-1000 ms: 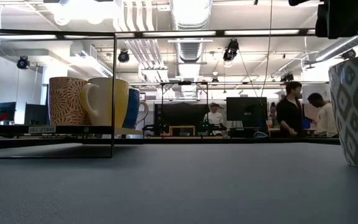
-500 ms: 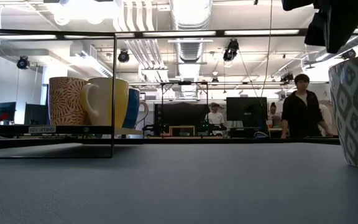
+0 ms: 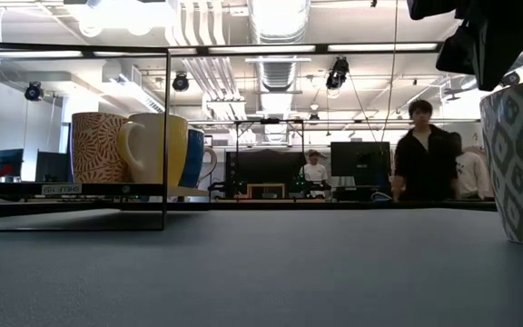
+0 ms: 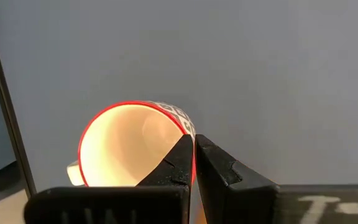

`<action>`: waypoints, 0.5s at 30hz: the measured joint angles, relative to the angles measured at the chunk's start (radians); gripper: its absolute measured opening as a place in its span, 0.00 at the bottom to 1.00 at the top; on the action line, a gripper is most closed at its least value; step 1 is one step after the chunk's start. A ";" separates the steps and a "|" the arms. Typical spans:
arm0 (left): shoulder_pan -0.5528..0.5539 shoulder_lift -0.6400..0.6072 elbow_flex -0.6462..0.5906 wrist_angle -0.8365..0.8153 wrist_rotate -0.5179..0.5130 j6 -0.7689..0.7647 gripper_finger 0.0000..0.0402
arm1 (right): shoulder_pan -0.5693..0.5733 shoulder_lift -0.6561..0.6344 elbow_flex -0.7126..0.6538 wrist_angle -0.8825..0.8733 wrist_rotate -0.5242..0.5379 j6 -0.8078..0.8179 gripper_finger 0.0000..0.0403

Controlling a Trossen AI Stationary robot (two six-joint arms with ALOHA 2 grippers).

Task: Place coffee mugs
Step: Put the gray patterned mug on the shelf

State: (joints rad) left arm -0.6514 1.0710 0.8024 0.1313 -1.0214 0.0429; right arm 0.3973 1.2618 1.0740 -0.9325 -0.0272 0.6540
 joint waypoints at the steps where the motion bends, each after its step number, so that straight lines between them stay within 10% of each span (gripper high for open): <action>1: 0.000 0.000 0.000 0.000 0.000 0.000 0.00 | 0.000 0.000 0.000 0.001 0.000 0.000 0.02; 15: 0.000 0.000 0.000 0.000 0.000 0.000 0.00 | 0.000 0.000 0.000 0.016 0.001 -0.004 0.30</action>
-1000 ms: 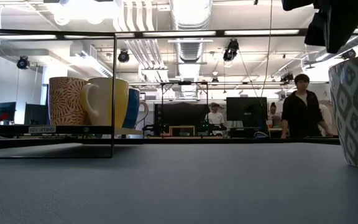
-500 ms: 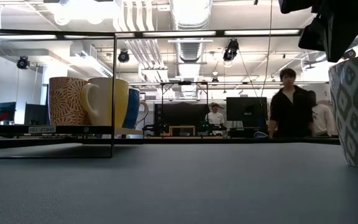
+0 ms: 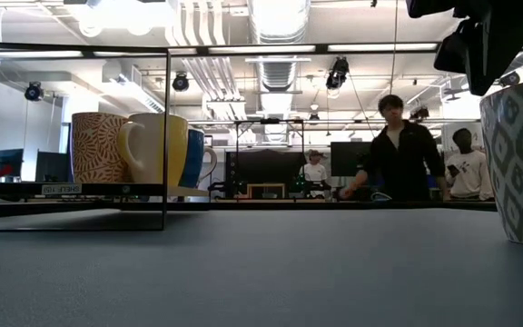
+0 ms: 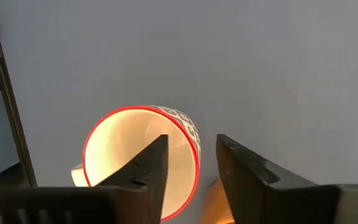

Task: Place coffee mugs
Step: Put the gray patterned mug on the shelf

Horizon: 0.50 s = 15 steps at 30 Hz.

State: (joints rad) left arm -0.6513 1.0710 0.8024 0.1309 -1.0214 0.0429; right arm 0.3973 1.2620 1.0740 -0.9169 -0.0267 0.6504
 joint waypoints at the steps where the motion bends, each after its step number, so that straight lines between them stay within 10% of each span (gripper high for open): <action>1: 0.000 0.000 0.000 -0.001 0.000 0.000 0.00 | 0.000 0.000 0.000 0.006 -0.002 0.000 0.32; 15: 0.000 0.000 0.000 -0.017 0.000 0.000 0.00 | 0.005 0.203 0.270 -0.188 0.001 -0.144 0.37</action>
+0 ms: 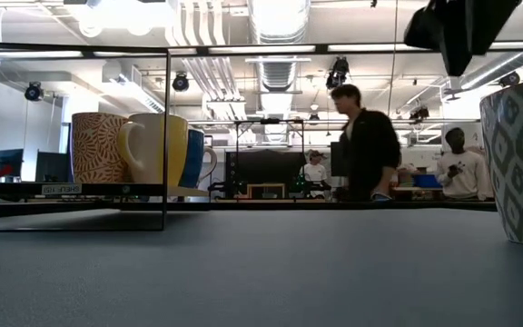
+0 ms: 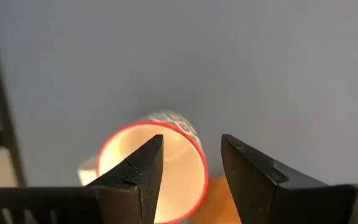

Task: Place coffee mugs
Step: Put the gray patterned mug on the shelf

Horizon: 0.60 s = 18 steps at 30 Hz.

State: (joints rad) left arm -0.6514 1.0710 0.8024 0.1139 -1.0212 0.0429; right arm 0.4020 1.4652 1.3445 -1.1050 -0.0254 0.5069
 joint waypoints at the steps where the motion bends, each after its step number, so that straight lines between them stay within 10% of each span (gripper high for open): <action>1: 0.000 0.000 0.000 -0.001 0.000 0.000 0.00 | 0.001 0.025 0.020 -0.031 0.000 -0.008 0.37; 18: 0.000 0.000 0.000 -0.022 0.000 -0.003 0.00 | 0.071 0.125 0.100 -0.124 0.024 -0.016 0.37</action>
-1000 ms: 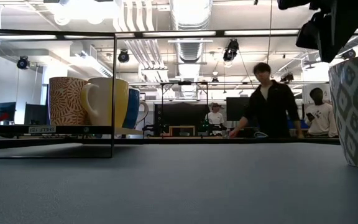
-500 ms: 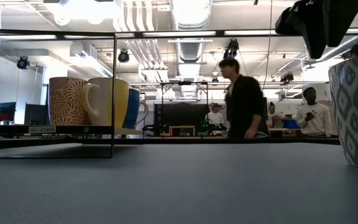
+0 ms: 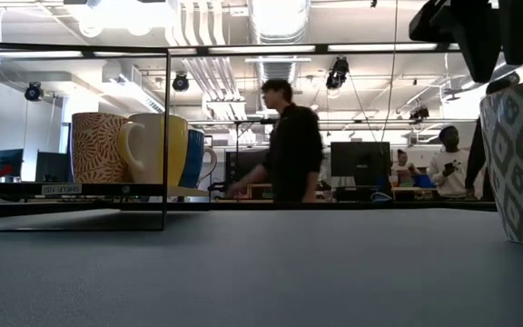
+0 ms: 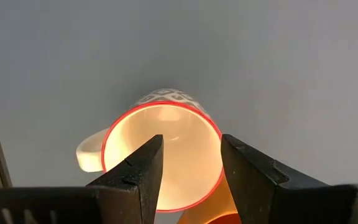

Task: Place coffee mugs
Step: Put the gray patterned mug on the shelf

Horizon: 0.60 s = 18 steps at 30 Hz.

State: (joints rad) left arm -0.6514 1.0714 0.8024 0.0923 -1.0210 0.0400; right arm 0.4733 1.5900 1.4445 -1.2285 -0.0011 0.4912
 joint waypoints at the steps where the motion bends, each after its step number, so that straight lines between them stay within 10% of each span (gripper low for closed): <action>1: 0.000 0.000 0.000 0.000 0.000 0.000 0.00 | 0.004 0.002 0.000 0.000 0.003 0.003 0.37; 18: 0.000 0.000 0.000 -0.001 0.000 0.000 0.00 | 0.009 0.050 -0.067 0.023 0.082 -0.055 0.35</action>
State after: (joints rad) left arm -0.6518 1.0714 0.8024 0.0910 -1.0210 0.0399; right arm 0.4820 1.6397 1.3778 -1.2053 0.0814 0.4359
